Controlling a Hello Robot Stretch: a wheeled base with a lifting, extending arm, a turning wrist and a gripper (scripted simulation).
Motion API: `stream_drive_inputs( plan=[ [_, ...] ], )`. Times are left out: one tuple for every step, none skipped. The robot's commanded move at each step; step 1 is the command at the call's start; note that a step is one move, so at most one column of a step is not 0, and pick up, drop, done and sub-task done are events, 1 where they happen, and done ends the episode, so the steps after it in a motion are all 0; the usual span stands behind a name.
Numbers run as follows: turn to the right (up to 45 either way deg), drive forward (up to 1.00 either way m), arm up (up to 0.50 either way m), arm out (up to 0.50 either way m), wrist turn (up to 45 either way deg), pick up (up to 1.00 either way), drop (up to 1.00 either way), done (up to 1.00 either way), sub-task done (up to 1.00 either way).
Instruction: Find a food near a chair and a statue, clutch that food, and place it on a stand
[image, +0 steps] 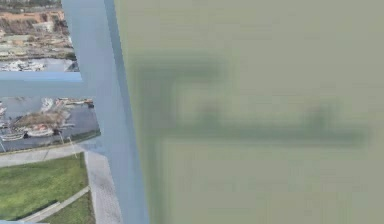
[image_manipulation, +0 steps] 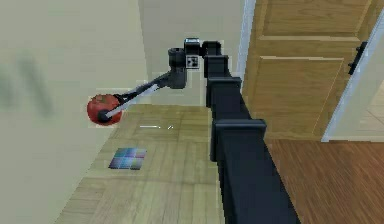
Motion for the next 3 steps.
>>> stream_drive_inputs(
  plan=[
    [0.0,0.00,0.00,0.00,45.0,0.00,0.00,0.00,0.00],
    [0.0,0.00,0.00,0.00,33.0,0.00,0.00,0.00,0.00],
    [0.0,0.00,-0.06,0.00,0.0,0.00,0.00,0.00,0.00]
  ],
)
